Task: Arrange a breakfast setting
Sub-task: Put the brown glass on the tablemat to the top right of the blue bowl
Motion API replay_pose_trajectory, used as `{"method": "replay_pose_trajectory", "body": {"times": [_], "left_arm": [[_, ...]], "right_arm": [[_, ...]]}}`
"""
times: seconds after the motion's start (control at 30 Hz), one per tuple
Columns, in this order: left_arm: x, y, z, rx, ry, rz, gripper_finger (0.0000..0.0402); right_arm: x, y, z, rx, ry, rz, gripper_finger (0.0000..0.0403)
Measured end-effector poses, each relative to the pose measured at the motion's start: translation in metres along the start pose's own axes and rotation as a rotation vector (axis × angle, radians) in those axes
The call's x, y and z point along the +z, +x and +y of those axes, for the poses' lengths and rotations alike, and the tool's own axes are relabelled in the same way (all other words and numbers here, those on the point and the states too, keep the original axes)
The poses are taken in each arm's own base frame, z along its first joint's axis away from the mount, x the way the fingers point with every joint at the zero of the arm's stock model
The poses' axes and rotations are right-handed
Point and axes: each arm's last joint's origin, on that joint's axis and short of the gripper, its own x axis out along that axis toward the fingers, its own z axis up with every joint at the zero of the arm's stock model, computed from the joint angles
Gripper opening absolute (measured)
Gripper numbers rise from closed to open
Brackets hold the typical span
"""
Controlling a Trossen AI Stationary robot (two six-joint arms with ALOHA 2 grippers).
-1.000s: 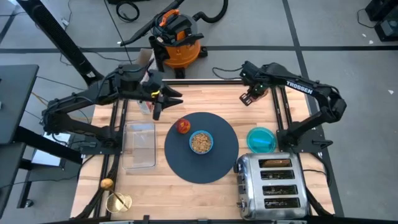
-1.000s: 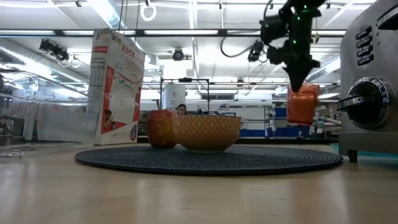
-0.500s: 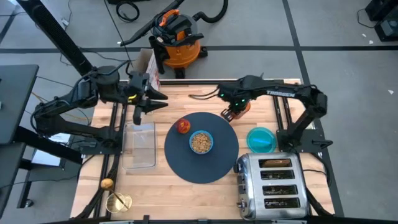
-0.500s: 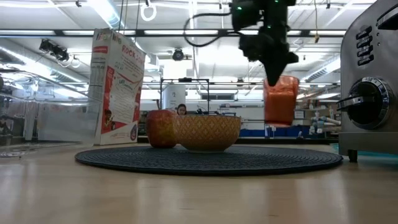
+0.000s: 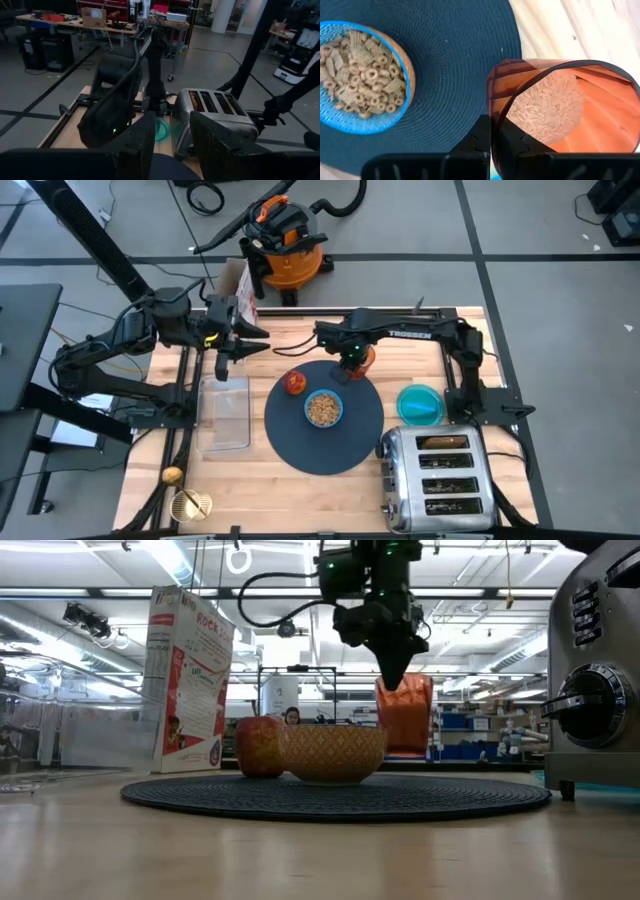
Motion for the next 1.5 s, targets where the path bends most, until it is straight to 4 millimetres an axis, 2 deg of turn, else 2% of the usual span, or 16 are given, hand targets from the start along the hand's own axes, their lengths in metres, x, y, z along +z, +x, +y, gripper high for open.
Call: {"method": "replay_pose_trajectory", "body": {"times": [0.2, 0.3, 0.43, 0.63, 0.73, 1.1, 1.23, 1.5], "left_arm": [[0.0, 0.0, 0.0, 0.0, -0.002, 0.001, 0.013], [-0.001, 0.0, 0.0, 0.001, -0.004, 0.006, 0.013], [-0.001, 0.0, 0.0, 0.001, -0.005, 0.006, 0.013], [-0.001, 0.0, 0.0, 0.001, -0.006, 0.009, 0.013], [-0.001, 0.0, 0.0, 0.001, -0.006, 0.01, 0.013], [-0.001, 0.0, 0.0, 0.0, 0.002, 0.008, 0.013], [-0.001, 0.0, 0.0, 0.0, 0.001, 0.006, 0.013], [-0.001, 0.0, 0.0, -0.004, -0.023, 0.005, 0.013]], "right_arm": [[0.001, 0.012, 0.012, -0.009, -0.015, 0.02, 0.0012], [0.0, 0.015, 0.012, -0.064, -0.001, 0.036, 0.0012], [0.007, 0.015, 0.0, -0.102, -0.002, 0.002, 0.0012], [0.023, 0.016, -0.026, -0.078, 0.028, -0.044, 0.0012], [0.024, 0.016, -0.033, -0.061, 0.026, -0.026, 0.0012], [0.009, 0.015, 0.014, 0.002, -0.168, -0.042, 0.0012], [0.01, 0.015, 0.02, -0.022, -0.194, -0.084, 0.0012], [0.012, 0.015, 0.02, -0.004, -0.23, -0.102, 0.0012]]}}
